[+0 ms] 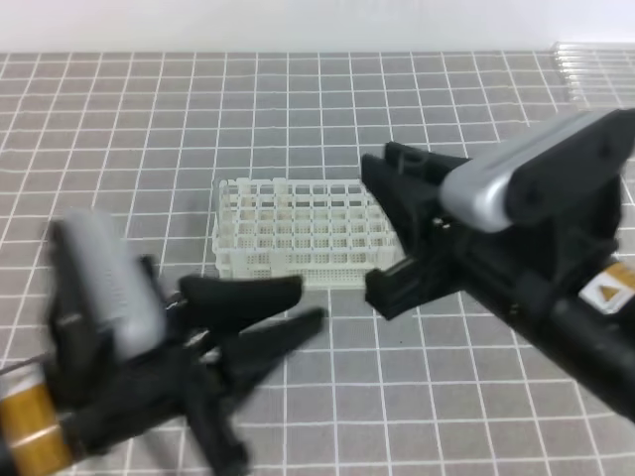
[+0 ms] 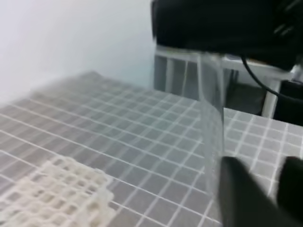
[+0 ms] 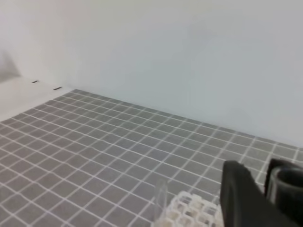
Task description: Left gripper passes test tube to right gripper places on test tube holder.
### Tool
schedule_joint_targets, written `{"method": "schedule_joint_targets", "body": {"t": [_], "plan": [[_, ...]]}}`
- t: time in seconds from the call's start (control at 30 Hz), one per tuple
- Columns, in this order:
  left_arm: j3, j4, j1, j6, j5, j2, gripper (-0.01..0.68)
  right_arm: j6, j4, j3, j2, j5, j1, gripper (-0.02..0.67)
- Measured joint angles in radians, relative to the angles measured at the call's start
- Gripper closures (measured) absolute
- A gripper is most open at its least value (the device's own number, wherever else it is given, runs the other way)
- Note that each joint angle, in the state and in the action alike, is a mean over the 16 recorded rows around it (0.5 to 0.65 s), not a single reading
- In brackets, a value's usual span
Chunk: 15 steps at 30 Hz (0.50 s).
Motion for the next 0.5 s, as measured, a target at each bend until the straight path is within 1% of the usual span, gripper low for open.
{"method": "schedule_joint_targets", "body": {"t": [0.17, 0.27, 0.37, 0.5], "plan": [[0.038, 0.216, 0.000, -0.228, 0.102, -0.234, 0.599, -0.131, 0.128, 0.001, -0.039, 0.036, 0.000, 0.564], [0.087, 0.350, 0.000, -0.386, 0.158, -0.379, 0.655, -0.178, 0.173, 0.002, -0.052, 0.051, 0.000, 0.564], [0.151, 0.461, 0.000, -0.535, 0.199, -0.505, 0.671, -0.201, 0.197, 0.004, -0.056, 0.061, 0.000, 0.564], [0.253, 0.559, 0.000, -0.654, 0.213, -0.629, 0.672, -0.211, 0.208, 0.005, -0.057, 0.069, 0.000, 0.564]]}}
